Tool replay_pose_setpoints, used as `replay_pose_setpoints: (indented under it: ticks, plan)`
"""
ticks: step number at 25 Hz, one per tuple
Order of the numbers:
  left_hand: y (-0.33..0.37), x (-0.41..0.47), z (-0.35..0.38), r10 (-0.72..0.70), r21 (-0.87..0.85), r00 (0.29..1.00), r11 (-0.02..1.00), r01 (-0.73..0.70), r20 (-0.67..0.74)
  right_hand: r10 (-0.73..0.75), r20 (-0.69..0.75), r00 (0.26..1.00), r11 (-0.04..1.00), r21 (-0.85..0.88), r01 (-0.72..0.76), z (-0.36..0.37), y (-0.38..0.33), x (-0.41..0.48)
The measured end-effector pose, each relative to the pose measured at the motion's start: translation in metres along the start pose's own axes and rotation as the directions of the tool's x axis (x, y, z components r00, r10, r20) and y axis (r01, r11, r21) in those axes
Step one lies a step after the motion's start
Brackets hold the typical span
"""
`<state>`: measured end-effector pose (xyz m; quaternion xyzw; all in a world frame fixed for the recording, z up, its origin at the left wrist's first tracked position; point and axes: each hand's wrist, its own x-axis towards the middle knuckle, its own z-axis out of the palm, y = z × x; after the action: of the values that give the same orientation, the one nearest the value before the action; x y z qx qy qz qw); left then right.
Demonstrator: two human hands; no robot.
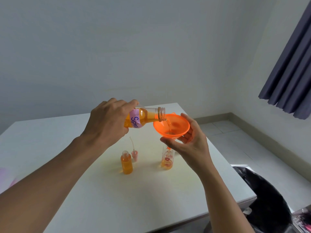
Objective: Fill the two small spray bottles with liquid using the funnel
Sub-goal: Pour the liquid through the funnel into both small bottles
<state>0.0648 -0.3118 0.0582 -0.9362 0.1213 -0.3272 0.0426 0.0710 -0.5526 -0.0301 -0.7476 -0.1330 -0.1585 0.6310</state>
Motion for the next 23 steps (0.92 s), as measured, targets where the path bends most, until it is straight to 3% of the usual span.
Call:
replay_pose_setpoints:
  ticks: [23]
  plan:
    - [-0.0003,0.0009,-0.0015,0.01,0.007,1.0,1.0,-0.01,-0.014,0.009,-0.003,1.0,1.0,0.007,-0.009,0.0013,0.002,0.0018]
